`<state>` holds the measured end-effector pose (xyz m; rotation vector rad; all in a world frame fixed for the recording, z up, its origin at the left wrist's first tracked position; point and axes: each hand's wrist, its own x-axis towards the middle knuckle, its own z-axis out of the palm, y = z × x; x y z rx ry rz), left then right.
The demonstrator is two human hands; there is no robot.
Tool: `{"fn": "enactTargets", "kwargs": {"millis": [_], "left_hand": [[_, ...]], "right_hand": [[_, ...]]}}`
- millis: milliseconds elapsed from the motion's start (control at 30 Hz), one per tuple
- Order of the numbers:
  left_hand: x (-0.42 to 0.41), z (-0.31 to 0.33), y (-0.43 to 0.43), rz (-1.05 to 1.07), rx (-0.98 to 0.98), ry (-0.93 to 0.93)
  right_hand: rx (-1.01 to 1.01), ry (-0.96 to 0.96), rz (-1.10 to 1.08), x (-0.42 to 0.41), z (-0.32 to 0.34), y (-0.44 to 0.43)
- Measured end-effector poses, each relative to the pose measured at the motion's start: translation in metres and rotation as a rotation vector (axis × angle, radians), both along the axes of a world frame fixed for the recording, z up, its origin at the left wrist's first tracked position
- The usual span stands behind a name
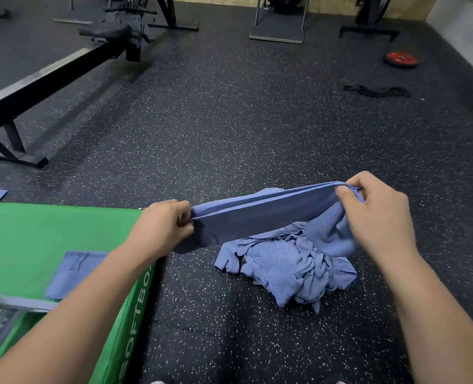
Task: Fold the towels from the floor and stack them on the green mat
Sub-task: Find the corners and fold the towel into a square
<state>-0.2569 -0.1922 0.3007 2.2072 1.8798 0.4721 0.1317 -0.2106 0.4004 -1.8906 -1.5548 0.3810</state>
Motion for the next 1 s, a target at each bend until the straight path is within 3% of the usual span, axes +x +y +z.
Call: {"fn": "enactTargets", "kwargs": {"millis": [133, 300, 500, 700, 833, 1000], "left_hand": [[0.000, -0.005, -0.005, -0.151, -0.023, 0.016], [0.013, -0.014, -0.014, -0.203, -0.046, 0.174], [0.028, -0.005, -0.023, -0.063, -0.142, 0.284], [0.025, -0.001, -0.020, -0.005, 0.019, 0.312], [0.011, -0.001, -0.016, -0.022, 0.168, 0.218], [0.004, 0.014, -0.013, 0.003, 0.202, 0.052]], "right_hand": [[-0.028, -0.016, -0.011, 0.004, -0.004, 0.000], [-0.062, -0.040, -0.014, 0.006, -0.010, 0.002], [-0.085, -0.074, 0.030, 0.004, -0.015, 0.001], [-0.092, -0.073, 0.029, 0.006, -0.016, 0.001], [-0.092, -0.075, 0.006, 0.012, -0.017, 0.003], [-0.159, -0.088, 0.000, 0.014, -0.025, 0.005]]}}
